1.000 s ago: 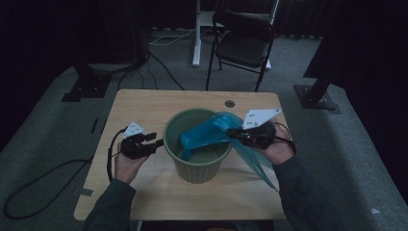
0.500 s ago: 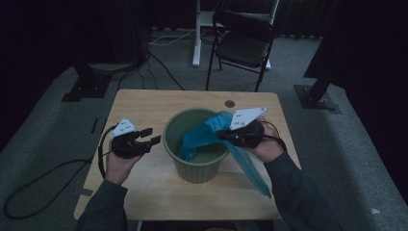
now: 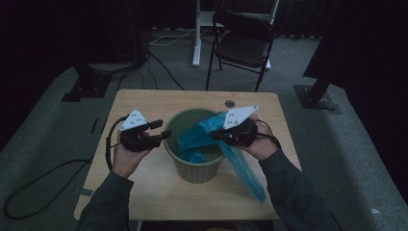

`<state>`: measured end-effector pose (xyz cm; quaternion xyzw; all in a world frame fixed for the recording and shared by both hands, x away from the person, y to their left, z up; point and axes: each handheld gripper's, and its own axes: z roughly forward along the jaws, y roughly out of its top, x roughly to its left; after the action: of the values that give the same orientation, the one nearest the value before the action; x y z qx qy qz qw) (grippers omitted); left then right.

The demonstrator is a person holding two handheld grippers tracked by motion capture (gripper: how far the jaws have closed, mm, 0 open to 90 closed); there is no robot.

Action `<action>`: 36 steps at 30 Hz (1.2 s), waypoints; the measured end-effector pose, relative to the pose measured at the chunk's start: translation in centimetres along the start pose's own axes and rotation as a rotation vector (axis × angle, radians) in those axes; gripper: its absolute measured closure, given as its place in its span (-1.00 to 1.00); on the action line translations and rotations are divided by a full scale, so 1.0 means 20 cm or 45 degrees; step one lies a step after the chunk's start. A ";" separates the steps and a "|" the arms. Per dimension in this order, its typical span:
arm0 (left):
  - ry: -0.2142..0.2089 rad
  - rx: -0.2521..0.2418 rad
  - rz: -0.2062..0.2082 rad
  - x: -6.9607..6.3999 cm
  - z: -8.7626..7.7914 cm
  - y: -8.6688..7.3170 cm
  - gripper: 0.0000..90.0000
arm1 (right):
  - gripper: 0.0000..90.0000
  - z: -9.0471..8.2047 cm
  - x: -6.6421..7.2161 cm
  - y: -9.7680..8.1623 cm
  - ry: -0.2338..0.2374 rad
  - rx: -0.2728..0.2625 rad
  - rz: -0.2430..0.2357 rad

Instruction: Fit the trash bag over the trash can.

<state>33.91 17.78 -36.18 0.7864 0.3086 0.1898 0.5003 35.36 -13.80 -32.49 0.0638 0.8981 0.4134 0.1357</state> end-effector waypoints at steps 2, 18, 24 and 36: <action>-0.016 0.014 0.025 -0.02 0.03 0.02 0.05 | 0.98 0.01 0.00 0.01 0.016 -0.013 -0.006; -0.044 0.141 0.258 -0.18 0.20 0.14 0.66 | 0.99 0.04 0.05 0.07 0.087 -0.040 -0.051; -0.039 0.159 0.252 -0.16 0.19 0.11 0.98 | 0.68 -0.01 0.04 0.07 0.063 -0.063 -0.042; -0.024 0.128 0.195 -0.09 0.11 0.03 0.98 | 0.64 -0.24 -0.06 -0.09 -0.134 -0.111 0.121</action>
<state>34.19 14.88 -36.57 0.8335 0.2519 0.2043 0.4473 35.13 -18.72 -30.75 0.1220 0.8668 0.4541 0.1658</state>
